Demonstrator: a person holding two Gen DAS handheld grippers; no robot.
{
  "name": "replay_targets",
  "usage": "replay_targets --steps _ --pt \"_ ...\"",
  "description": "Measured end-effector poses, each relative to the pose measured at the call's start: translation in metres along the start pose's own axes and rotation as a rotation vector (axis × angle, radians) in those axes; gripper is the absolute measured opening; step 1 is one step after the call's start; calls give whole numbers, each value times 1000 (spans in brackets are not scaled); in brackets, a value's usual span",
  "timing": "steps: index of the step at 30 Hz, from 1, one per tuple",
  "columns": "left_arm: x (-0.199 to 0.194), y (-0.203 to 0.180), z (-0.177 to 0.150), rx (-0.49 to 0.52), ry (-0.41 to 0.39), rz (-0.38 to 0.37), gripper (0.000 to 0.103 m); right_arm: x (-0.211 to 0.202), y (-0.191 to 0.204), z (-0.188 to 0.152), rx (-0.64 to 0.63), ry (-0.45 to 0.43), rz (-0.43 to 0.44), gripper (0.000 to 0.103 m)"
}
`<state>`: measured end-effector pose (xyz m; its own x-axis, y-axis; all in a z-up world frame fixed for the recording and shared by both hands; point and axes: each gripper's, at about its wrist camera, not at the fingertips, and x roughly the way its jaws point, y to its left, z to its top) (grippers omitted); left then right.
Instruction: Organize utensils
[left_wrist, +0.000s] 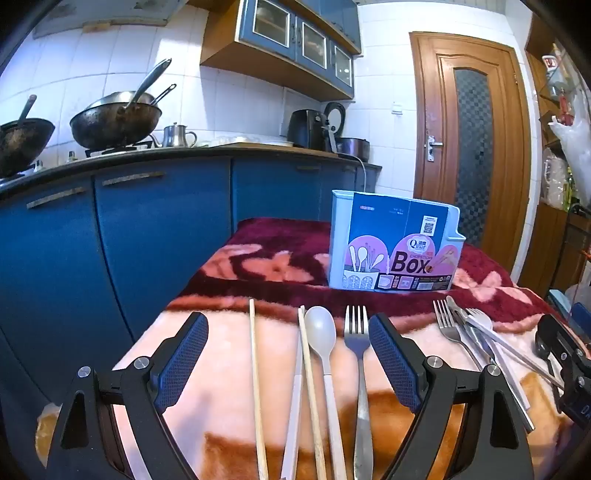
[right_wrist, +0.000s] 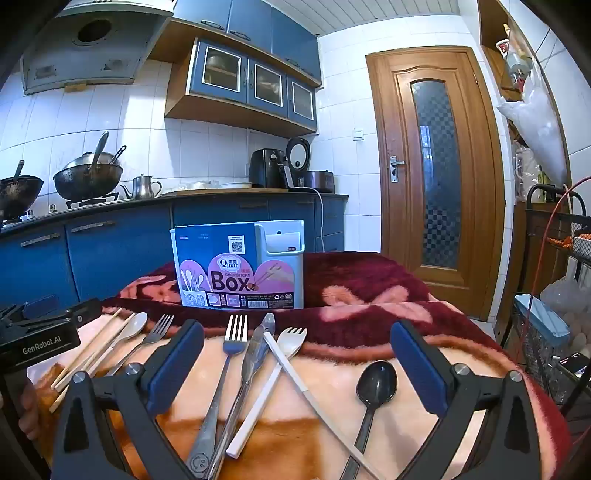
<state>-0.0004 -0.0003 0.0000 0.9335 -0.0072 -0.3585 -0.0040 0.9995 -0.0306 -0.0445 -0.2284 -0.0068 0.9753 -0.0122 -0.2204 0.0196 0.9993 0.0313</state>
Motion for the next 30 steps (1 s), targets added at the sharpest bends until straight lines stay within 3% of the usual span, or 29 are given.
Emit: replay_targets --steps 30 --pt "-2 1 0 5 -4 1 89 -1 -1 0 5 -1 1 103"
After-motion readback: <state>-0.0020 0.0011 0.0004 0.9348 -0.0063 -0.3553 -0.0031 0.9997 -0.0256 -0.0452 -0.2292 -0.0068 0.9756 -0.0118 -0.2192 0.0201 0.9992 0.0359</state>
